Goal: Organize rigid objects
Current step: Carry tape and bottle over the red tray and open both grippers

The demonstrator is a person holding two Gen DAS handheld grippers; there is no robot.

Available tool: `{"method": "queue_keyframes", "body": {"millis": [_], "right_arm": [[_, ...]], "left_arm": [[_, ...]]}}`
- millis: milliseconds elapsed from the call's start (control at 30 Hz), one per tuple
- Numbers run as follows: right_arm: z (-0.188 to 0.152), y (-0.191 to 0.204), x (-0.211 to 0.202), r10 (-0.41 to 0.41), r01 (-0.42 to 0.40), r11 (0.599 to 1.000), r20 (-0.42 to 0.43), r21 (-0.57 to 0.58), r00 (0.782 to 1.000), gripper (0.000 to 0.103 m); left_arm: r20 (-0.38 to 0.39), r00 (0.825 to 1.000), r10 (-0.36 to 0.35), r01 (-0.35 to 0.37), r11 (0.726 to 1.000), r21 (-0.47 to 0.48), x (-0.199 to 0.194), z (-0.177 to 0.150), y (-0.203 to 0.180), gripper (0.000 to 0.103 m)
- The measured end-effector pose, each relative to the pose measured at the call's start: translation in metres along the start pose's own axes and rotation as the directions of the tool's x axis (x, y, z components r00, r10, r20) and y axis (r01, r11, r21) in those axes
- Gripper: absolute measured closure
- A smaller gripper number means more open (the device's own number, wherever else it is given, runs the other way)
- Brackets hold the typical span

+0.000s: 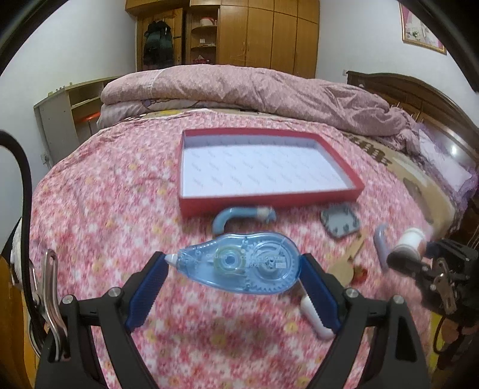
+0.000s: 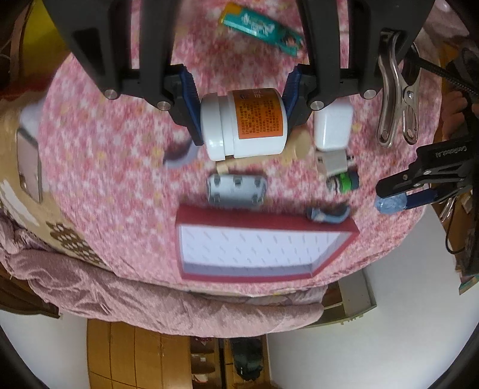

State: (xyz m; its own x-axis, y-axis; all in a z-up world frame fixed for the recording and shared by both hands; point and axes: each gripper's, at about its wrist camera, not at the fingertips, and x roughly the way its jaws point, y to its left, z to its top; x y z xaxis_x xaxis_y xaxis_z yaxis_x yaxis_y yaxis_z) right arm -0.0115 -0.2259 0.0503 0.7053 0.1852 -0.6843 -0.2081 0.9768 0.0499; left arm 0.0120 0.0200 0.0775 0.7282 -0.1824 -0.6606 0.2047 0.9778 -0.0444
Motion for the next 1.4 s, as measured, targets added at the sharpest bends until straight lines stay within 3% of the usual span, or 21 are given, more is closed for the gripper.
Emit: {"method": "queue_keyframes", "body": {"millis": [533, 700, 1133, 1400], "right_arm": [[0.071, -0.013, 0.043, 0.015, -0.015, 0.999, 0.025, 0.037, 1.0, 0.055], [0.084, -0.016, 0.061, 0.005, -0.005, 0.999, 0.018, 0.044, 1.0, 0.055], [0.094, -0.025, 0.089, -0.019, 0.02, 0.998, -0.017, 0.057, 1.0, 0.056], [0.096, -0.026, 0.094, -0.022, 0.023, 0.998, -0.022, 0.06, 1.0, 0.056]], "left_arm": [[-0.022, 0.999, -0.028, 0.027, 0.999, -0.034, 0.047, 0.06, -0.009, 0.012], [-0.021, 1.0, -0.003, 0.002, 0.999, -0.033, 0.066, 0.074, -0.01, 0.012], [-0.085, 0.996, 0.017, -0.021, 0.998, -0.052, 0.105, 0.071, -0.004, 0.012], [-0.095, 0.995, 0.021, -0.027, 0.998, -0.059, 0.109, 0.068, -0.003, 0.012]]}}
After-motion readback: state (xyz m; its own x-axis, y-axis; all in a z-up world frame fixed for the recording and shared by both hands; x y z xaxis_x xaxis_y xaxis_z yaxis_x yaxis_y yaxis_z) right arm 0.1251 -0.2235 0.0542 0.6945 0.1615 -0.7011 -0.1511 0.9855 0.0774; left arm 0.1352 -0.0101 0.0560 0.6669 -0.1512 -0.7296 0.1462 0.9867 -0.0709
